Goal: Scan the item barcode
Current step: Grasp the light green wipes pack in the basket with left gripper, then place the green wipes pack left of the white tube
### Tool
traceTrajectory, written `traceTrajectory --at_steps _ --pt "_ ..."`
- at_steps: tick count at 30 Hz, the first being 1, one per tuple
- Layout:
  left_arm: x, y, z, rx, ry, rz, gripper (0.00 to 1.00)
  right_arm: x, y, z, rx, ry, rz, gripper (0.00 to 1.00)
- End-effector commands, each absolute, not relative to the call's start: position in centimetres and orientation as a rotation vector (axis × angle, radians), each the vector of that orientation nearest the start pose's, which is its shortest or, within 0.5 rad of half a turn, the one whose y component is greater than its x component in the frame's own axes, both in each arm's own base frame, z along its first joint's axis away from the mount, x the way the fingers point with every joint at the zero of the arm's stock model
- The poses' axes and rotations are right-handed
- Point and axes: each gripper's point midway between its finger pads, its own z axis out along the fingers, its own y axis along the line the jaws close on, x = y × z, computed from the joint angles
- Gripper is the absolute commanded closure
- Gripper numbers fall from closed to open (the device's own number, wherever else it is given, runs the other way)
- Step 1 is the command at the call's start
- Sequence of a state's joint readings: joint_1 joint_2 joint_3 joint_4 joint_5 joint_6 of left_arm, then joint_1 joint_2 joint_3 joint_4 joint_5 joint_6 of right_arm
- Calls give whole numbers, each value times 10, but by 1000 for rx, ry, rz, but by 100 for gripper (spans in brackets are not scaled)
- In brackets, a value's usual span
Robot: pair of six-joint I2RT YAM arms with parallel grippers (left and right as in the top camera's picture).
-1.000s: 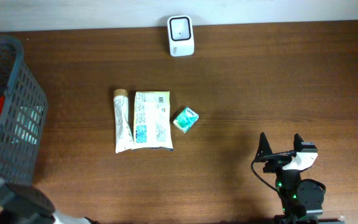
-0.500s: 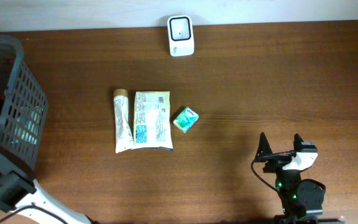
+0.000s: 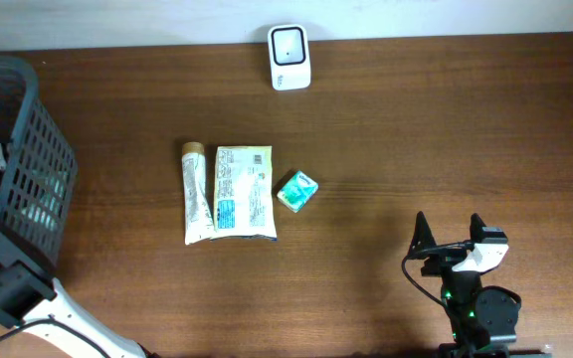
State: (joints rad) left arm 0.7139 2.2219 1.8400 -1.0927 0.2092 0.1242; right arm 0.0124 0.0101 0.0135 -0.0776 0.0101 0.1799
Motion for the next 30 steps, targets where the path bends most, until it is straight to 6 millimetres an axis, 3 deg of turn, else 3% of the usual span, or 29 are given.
traceTrajectory --at_steps 1,4,7,11,14,16,19,21,23,25,27,30 --pt "344 273 6 -890 2954 -192 100 246 3 155 138 1648 139 2" --pt "346 273 17 -889 2945 -187 100 246 3 155 138 1647 139 1" --pt "362 276 54 -862 2887 -140 100 246 3 155 138 1647 139 1" --pt "400 274 171 -739 2681 -5 100 246 3 155 138 1647 139 1" --pt "415 244 280 -626 2479 66 100 246 3 155 138 1648 139 1" --pt "415 216 327 -536 2402 84 100 246 3 155 138 1648 139 1" --pt "410 170 366 -448 2341 57 100 246 3 155 138 1647 139 1" --pt "407 121 363 -339 2409 -4 100 246 3 155 138 1648 139 1" --pt "405 87 341 -266 2513 -57 100 246 3 155 138 1647 139 1" --pt "406 55 305 -187 2636 -93 100 246 3 155 138 1648 139 1" --pt "410 40 271 -176 2710 -83 100 246 3 155 138 1648 139 1" --pt "416 34 216 -246 2785 -58 100 246 3 155 138 1648 139 1"
